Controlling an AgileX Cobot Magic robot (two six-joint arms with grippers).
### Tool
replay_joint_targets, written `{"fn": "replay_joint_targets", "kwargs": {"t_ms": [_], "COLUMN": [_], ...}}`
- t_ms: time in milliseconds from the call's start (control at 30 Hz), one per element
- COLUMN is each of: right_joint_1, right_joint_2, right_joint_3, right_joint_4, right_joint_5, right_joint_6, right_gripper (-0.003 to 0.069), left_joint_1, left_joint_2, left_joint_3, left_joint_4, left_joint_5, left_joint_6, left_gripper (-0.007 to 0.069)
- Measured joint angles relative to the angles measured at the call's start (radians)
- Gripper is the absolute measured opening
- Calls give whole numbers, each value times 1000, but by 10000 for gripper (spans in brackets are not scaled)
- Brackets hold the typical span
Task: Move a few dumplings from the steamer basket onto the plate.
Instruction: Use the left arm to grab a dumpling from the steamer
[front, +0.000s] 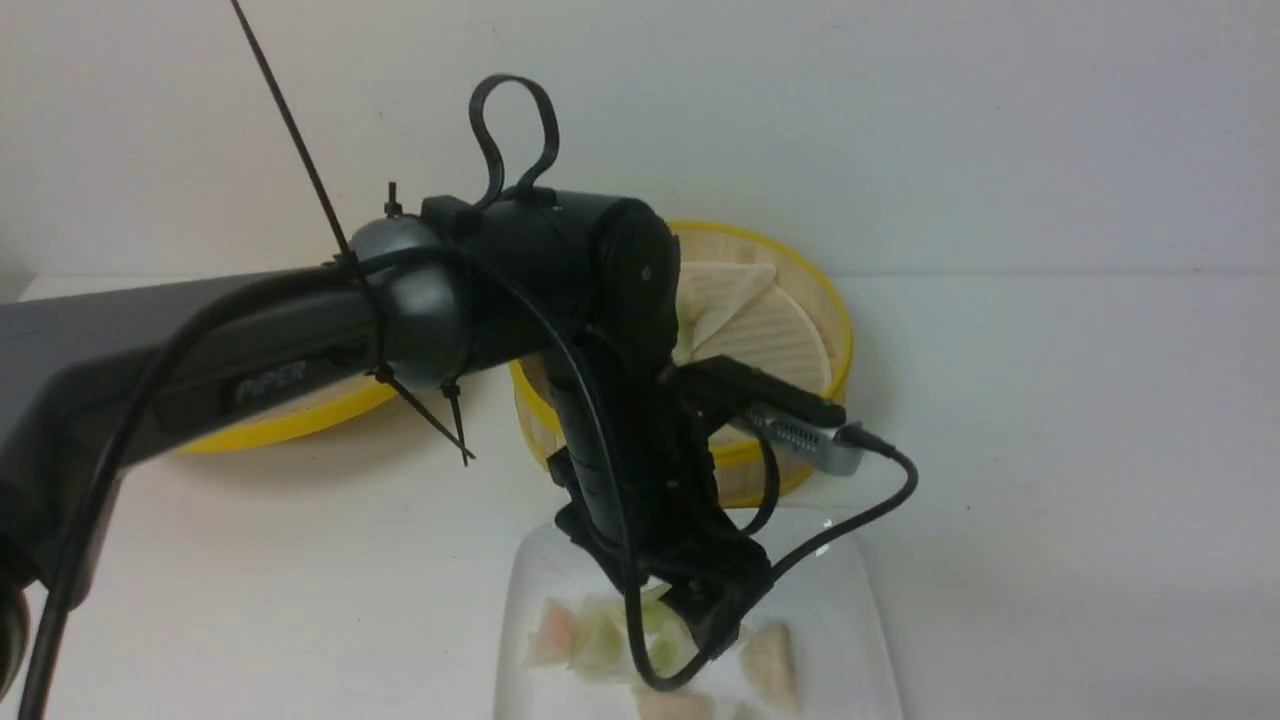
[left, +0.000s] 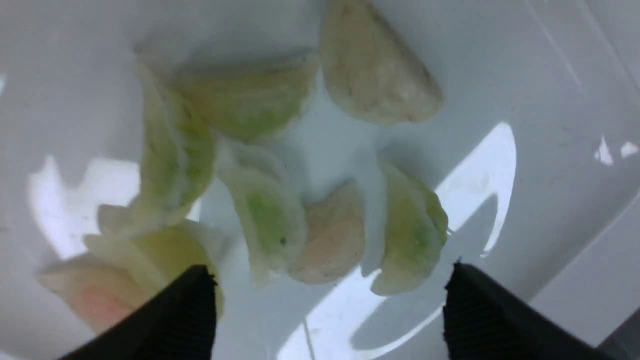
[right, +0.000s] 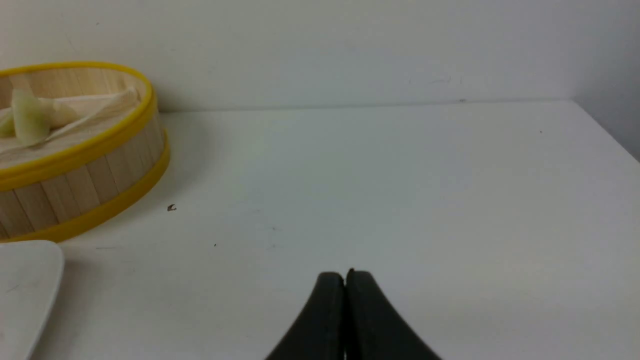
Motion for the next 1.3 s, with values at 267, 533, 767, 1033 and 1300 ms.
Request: {"fn": "replay_joint_targets", "kwargs": {"t_ms": [267,533,767,1033,1300], "right_joint_1": [0,0,0,0,0], "right_joint_2": [0,0,0,0,0], "right_joint_3": [0,0,0,0,0], "right_joint_4": [0,0,0,0,0], "right_joint_5": [0,0,0,0,0], "right_joint_6": [0,0,0,0,0], "right_gripper": [-15,-15,-15,-15,-15], "left_joint_1": [159,265,243,203,190], "left_joint_2": [14,164,299,353,393], "left_joint_3": [-238,-436,-467,-473,-473], "left_joint_4": [304,291,337,419,509], "left_joint_5": [-58,-144,-193,-243,-238], "left_joint_6": [-261,-171,-28,3,4], "left_gripper": [337,279,426,448,407]}}
